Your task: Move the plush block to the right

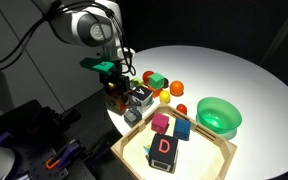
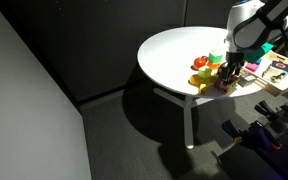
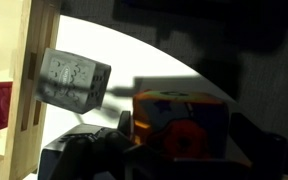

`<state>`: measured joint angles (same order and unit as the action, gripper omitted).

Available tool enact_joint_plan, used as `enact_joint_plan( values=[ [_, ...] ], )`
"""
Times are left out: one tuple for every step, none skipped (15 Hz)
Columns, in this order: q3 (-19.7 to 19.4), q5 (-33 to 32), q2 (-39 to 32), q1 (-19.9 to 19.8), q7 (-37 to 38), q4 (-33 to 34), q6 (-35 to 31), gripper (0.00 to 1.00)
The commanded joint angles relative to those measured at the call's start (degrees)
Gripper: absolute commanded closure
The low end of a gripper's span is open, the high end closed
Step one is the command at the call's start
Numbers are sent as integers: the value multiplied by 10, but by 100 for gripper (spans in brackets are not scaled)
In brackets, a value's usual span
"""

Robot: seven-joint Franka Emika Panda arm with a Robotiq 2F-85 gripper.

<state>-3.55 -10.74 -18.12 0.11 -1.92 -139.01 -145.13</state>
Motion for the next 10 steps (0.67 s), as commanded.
enact_joint_plan(
  values=[
    [-10,-14,-24,3,18,19,1,0],
    [-13,-16,-29,4,21,22,0,0],
    [-13,-13,-33,2,20,24,1,2],
    [-14,-10,-35,1,18,27,2,25],
    [-14,-7,-36,0,18,28,3,27],
    [-14,-6,-32,0,16,28,5,30],
    [-13,-3,-24,-1,13,26,9,38],
    [-11,0,-17,-2,10,25,12,41],
    [-9,3,-9,-4,6,23,16,42],
    [-6,7,1,-6,1,20,21,48]
  ],
)
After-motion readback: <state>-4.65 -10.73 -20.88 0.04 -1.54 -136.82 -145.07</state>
